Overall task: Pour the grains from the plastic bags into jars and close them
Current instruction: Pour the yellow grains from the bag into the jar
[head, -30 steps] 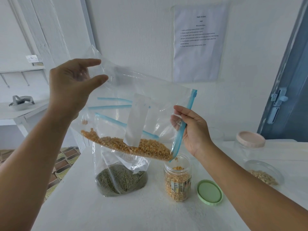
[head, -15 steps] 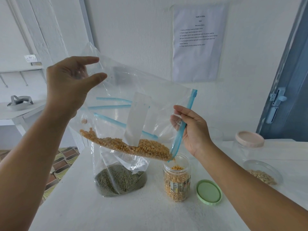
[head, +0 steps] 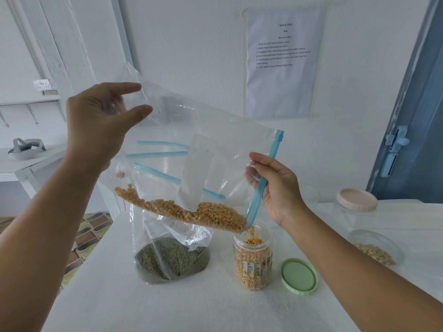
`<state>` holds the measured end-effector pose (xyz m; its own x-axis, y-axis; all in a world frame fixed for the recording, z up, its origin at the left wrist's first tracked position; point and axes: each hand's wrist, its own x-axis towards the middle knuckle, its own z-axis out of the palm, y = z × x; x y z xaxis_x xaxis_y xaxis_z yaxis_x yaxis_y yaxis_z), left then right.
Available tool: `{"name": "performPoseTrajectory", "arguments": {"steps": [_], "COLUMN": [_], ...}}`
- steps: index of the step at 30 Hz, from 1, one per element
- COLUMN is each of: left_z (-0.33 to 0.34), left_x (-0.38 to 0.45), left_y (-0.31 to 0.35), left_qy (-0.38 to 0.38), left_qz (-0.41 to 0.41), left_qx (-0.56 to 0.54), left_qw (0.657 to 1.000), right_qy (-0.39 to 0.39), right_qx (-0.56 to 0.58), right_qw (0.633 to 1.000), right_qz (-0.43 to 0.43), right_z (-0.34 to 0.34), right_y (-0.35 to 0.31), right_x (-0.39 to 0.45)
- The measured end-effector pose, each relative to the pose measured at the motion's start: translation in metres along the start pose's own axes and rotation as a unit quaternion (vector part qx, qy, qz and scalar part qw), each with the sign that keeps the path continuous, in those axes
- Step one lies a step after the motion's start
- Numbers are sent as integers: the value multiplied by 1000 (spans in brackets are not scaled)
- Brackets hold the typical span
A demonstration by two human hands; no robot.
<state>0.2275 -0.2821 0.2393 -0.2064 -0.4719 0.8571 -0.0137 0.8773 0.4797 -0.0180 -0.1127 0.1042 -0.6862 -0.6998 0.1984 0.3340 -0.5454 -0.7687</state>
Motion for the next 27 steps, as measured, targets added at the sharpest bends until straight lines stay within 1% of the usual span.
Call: {"name": "performPoseTrajectory", "arguments": {"steps": [13, 27], "left_z": [-2, -8], "left_x": [-1, 0], "left_y": [6, 3], "left_qy": [3, 2], "left_qz": [-2, -9], "left_qx": [-1, -6], "left_qw": [1000, 1000], "right_qy": [-2, -1], "right_qx": [-18, 0], "right_qw": [1000, 1000], "right_qz": [-14, -15], "right_z": [-3, 2], "right_y": [1, 1], "right_x": [-1, -3]}}
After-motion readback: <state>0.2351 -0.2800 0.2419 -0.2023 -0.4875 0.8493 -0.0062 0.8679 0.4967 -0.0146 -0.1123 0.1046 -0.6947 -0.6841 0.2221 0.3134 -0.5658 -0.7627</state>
